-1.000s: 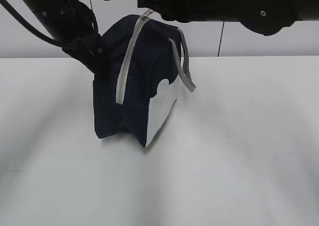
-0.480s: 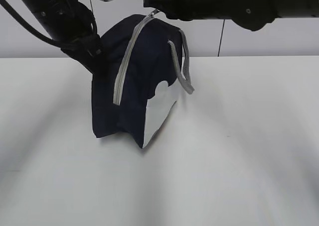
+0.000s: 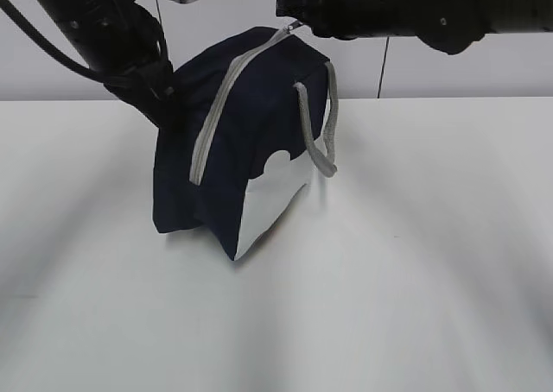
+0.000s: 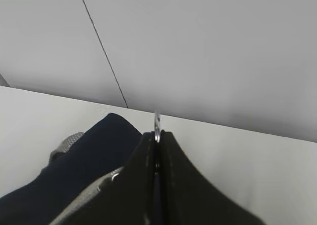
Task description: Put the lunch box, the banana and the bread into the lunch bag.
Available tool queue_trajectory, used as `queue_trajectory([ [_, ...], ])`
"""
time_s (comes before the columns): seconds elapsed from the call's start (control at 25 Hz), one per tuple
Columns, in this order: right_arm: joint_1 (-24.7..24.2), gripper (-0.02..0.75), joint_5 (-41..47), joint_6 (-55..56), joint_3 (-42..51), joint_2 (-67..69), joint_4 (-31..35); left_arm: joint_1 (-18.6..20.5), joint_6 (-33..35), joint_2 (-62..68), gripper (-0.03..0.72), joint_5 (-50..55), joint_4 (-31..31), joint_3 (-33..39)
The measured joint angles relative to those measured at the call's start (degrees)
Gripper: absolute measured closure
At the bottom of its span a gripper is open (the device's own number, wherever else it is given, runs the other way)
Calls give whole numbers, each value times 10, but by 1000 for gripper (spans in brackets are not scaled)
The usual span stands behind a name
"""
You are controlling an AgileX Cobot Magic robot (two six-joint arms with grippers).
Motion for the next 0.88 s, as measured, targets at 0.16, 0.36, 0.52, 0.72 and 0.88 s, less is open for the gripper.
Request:
queue_trajectory([
  [0.16, -3, 738, 0, 0, -18, 22, 0, 0, 0, 0, 691, 0, 2, 0],
  [0.36, -7, 738, 12, 0, -56, 50, 0, 0, 0, -1, 692, 0, 4, 0],
  [0.52, -12, 738, 28, 0, -79, 66, 2, 0, 0, -11, 691, 1, 4, 0],
  [0.72, -9, 738, 47, 0, -86, 71, 14, 0, 0, -12, 690, 4, 4, 0],
  [0.88, 5, 738, 54, 0, -86, 71, 20, 0, -8, -12, 686, 9, 6, 0],
])
